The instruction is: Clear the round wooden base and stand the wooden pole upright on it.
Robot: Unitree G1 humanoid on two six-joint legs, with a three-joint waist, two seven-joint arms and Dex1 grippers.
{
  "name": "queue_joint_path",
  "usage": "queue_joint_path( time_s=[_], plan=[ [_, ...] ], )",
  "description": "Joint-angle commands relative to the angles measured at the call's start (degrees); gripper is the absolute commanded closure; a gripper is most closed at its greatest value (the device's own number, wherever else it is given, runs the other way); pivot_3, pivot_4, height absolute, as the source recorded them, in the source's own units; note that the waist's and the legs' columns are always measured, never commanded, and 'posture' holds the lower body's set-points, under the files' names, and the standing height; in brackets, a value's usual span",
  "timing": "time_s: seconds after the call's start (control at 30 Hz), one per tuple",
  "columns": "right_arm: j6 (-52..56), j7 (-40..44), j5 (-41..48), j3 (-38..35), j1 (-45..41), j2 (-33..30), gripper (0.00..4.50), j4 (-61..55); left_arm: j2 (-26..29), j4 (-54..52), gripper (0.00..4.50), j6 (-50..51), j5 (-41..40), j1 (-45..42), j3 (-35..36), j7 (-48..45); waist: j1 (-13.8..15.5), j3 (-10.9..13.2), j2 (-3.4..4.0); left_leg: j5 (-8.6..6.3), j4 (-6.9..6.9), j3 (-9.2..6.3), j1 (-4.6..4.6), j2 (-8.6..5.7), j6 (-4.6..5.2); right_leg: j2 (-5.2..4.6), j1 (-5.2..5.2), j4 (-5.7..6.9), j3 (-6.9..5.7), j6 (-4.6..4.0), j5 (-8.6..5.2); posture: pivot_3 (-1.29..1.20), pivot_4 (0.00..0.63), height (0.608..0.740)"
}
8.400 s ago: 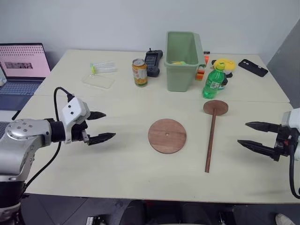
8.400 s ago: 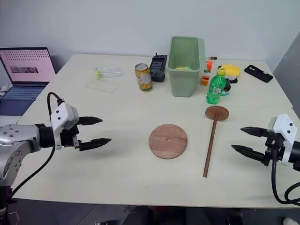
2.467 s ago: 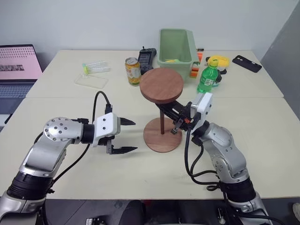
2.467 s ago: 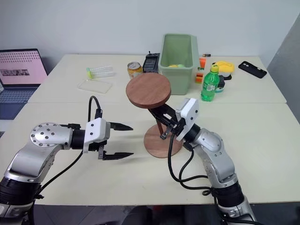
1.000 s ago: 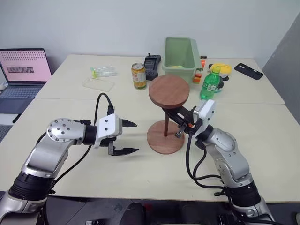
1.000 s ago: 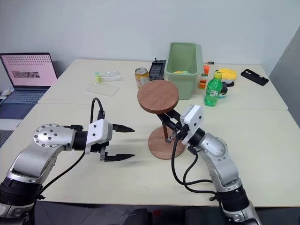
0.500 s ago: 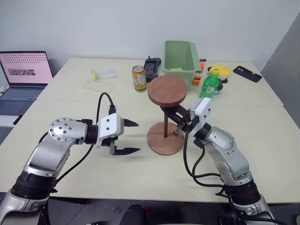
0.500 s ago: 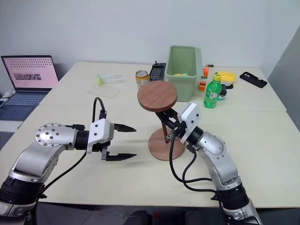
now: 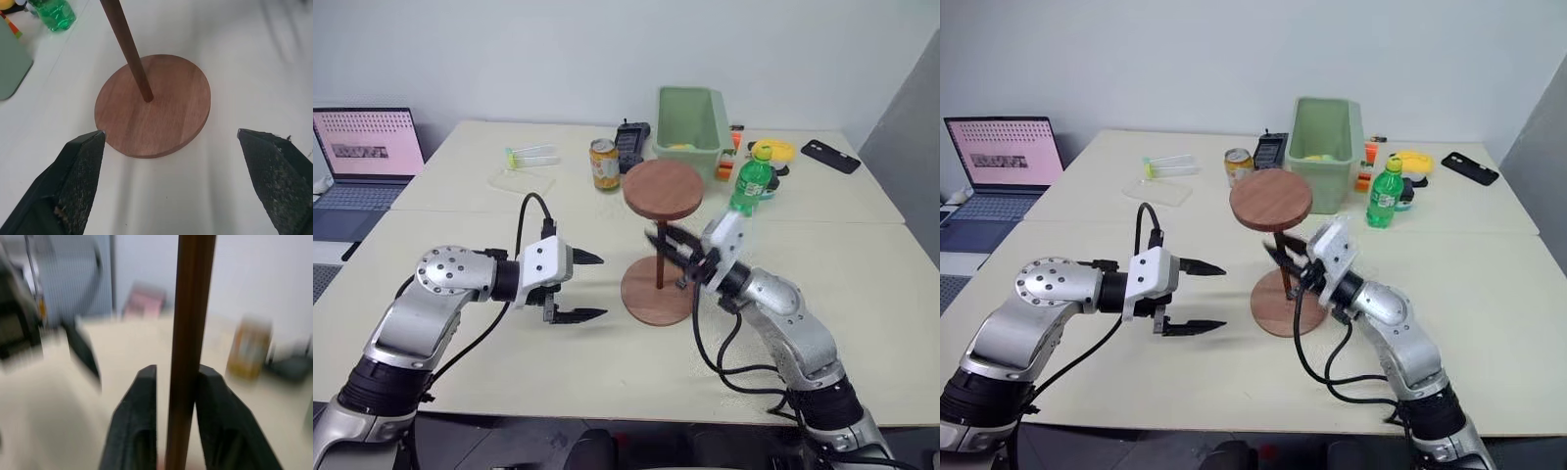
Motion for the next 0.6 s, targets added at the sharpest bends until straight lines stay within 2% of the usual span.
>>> queue_joint_path(
  time_s=[0.03, 0.07, 0.13, 0.17, 0.6],
  plan=[
    [1.15, 2.12, 0.42, 0.73, -1.16, -0.24, 2.48, -4.4, -0.42, -0.44, 0.0, -1.54, -0.44, -0.45, 0.64, -0.1, -0.26, 0.17, 0.11, 0.01, 0.09, 0.1, -0.52, -0.03, -0.01, -0.01, -0.62, 0.17, 0.0, 0.01, 0.02, 0.0, 0.15, 0.74],
    [1.5, 2.59, 0.55, 0.81, -0.95, -0.5, 2.13, -4.94, -0.49, -0.3, 0.0, -1.72, -0.55, -0.35, 0.74, -0.18, -0.36, 0.18, 0.09, 0.02, 0.18, 0.17, -1.05, -0.02, -0.03, -0.01, -1.22, 0.4, 0.01, 0.04, 0.02, 0.0, 0.15, 0.74],
    [2.14, 3.01, 0.53, 0.71, -0.43, -0.89, 1.8, -5.82, -0.67, -0.18, 0.0, -2.08, -0.73, -0.05, 0.99, -0.27, -0.71, 0.21, 0.04, 0.04, 0.19, 0.16, -1.42, 0.09, -0.06, -0.1, -1.61, 0.4, -0.02, 0.04, 0.02, 0.0, 0.15, 0.74],
    [2.28, 3.26, 0.48, 0.66, -0.18, -1.16, 1.8, -6.25, -0.71, -0.17, 0.0, -2.24, -0.78, 0.1, 1.08, -0.27, -0.7, 0.22, 0.03, 0.07, 0.15, 0.13, -1.61, 0.13, -0.1, -0.12, -1.83, 0.41, -0.05, 0.03, 0.02, 0.0, 0.15, 0.74],
    [3.93, 3.8, -0.3, -1.89, -0.3, -4.48, 1.8, -7.67, -1.75, -0.55, 0.0, -2.01, -1.49, 0.31, 1.64, 0.85, -0.19, 0.43, -0.15, 0.03, 0.18, 0.14, -1.57, 0.03, -0.03, -0.08, -1.76, 0.45, -0.08, 0.02, 0.02, 0.0, 0.15, 0.74]
  ],
)
